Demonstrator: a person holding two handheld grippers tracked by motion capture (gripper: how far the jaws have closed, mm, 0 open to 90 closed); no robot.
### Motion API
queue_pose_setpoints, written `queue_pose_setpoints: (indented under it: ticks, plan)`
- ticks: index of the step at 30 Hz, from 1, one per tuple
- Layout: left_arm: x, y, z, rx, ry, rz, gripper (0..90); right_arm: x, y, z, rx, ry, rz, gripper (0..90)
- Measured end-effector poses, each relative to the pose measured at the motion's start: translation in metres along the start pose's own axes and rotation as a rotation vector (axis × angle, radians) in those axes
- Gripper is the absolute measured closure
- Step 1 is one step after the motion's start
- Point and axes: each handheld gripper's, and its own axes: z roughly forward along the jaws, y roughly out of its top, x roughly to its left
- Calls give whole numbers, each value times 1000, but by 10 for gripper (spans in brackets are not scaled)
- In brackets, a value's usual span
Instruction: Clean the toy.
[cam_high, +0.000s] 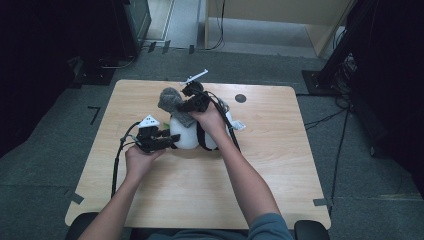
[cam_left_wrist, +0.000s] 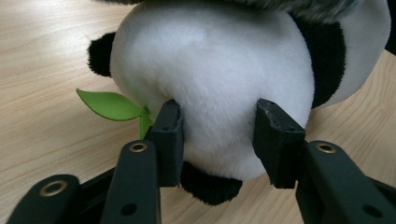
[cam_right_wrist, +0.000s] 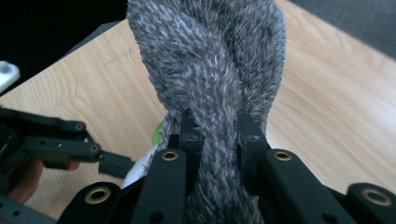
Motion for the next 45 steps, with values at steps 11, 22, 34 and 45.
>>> queue_pose_setpoints:
  ticks: [11,22,34,45]
  plan:
    - [-3,-1,2,20,32,3,662,-4,-7,13,43,11,-15,724]
    - [-1,-4,5,-8,12,22,400,-6,-14,15,11,-6,-34,763]
    - [-12,-2,28,-14,46,32,148,-7,-16,16,14,-24,-28,771]
    - [-18,-1,23,-3,78,32,469,-13,-10,10,54,-47,-39,768]
